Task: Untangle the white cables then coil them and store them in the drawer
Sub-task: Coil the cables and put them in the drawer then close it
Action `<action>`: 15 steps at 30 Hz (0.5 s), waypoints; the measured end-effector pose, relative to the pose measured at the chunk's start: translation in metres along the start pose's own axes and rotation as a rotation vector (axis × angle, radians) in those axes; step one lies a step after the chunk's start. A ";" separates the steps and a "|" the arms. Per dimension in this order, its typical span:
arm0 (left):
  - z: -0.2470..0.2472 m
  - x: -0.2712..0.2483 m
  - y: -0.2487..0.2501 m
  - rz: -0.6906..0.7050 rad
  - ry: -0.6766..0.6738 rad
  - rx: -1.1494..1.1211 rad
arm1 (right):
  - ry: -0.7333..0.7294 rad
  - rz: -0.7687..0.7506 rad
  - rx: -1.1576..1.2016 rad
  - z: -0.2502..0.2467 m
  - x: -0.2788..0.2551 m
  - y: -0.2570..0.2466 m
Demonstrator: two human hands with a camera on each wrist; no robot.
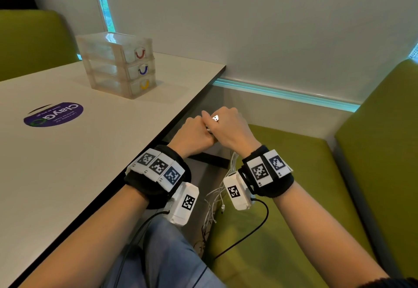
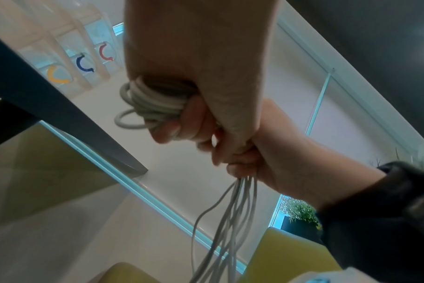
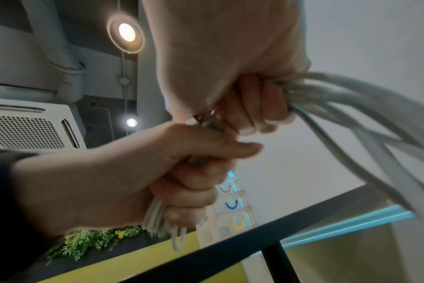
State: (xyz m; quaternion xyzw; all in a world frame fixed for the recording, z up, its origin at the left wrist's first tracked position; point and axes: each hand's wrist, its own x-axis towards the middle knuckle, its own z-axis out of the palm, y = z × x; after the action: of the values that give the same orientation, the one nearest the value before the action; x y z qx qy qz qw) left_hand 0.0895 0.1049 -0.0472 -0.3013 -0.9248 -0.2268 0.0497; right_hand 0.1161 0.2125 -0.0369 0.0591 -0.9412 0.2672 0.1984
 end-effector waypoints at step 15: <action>-0.003 -0.005 0.007 -0.264 0.191 -0.824 | 0.114 0.161 0.606 0.001 -0.031 0.022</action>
State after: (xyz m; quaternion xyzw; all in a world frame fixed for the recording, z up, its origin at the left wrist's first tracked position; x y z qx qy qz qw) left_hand 0.0974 0.1058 -0.0426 -0.1530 -0.7791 -0.6077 -0.0185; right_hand 0.1394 0.2304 -0.0606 0.0258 -0.8079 0.5529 0.2024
